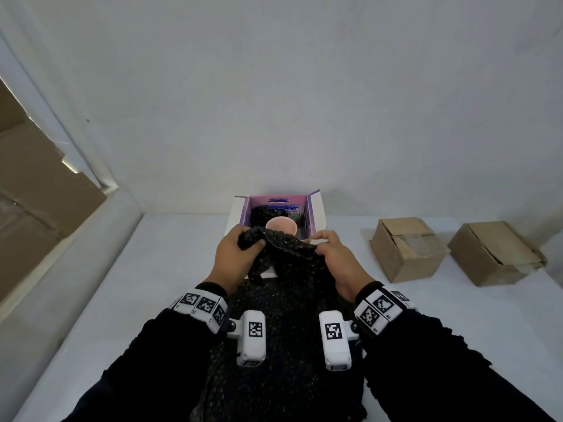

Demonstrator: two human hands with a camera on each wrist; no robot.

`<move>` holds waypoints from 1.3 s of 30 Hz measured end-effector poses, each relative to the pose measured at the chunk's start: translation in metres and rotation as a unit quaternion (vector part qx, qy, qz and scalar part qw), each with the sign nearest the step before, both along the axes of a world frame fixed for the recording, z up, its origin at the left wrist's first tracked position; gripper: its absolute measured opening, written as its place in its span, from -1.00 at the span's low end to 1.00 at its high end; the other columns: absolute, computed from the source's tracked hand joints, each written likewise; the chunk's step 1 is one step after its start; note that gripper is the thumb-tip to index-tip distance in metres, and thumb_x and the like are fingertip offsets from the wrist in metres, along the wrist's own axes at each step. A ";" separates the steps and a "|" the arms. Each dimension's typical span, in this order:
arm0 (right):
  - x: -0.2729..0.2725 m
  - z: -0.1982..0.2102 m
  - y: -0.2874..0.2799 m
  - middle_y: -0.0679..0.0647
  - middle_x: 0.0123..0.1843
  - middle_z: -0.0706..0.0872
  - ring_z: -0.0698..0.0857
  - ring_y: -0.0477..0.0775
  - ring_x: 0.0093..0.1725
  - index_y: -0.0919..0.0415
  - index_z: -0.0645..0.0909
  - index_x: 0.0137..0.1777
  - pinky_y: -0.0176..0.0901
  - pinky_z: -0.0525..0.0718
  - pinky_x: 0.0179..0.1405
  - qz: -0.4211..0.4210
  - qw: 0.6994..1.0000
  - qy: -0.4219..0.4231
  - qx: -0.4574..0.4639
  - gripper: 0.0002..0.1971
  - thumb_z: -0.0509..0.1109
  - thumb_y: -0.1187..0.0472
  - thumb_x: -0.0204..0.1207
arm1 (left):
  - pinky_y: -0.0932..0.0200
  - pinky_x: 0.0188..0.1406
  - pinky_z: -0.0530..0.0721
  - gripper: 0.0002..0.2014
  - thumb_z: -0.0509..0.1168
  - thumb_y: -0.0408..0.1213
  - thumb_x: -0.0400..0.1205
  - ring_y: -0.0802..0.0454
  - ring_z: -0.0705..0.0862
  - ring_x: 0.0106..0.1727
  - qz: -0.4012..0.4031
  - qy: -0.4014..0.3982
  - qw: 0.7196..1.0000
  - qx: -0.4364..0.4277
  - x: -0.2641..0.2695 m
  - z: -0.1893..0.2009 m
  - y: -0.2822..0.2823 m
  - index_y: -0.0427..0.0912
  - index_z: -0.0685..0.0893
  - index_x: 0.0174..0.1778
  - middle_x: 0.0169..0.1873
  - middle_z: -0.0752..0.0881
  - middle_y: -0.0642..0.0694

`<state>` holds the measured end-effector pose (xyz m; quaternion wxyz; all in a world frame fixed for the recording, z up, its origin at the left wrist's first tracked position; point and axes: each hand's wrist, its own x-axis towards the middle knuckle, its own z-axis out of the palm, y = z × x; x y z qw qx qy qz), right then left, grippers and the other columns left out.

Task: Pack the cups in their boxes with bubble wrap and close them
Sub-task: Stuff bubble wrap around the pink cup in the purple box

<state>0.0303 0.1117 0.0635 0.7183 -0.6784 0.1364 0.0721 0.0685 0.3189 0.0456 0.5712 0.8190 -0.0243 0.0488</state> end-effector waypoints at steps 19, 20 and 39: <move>0.109 0.012 0.011 0.07 0.11 0.67 0.67 0.01 0.09 0.20 0.57 0.15 -0.13 0.68 0.10 0.055 0.987 -0.151 0.027 -0.76 0.43 0.27 0.51 | -0.05 0.09 0.69 -0.83 0.40 -0.54 0.56 -0.02 0.74 -0.04 -0.110 0.007 0.984 -0.142 0.108 0.023 -0.021 -0.34 0.65 0.04 -0.08 0.77 -0.20; 0.115 0.008 0.010 0.07 0.17 0.66 0.68 0.00 0.14 0.16 0.53 0.20 -0.14 0.70 0.13 0.075 0.986 -0.150 -0.003 -0.64 0.53 0.19 0.45 | -0.07 0.07 0.70 -0.86 0.41 -0.53 0.55 -0.04 0.73 -0.07 -0.102 0.009 0.984 -0.143 0.117 0.021 -0.023 -0.34 0.64 -0.02 -0.11 0.76 -0.23; 0.201 -0.045 0.004 0.24 -0.06 0.60 0.63 0.26 -0.18 0.28 0.62 -0.13 -0.08 0.38 -0.37 0.128 0.672 -0.245 -0.687 -0.92 0.37 0.41 0.40 | -0.09 -0.20 0.68 -0.83 0.29 -0.48 0.50 -0.19 0.67 -0.07 -0.234 -0.196 0.837 0.455 0.211 -0.033 -0.031 -0.24 0.74 -0.07 -0.08 0.70 -0.16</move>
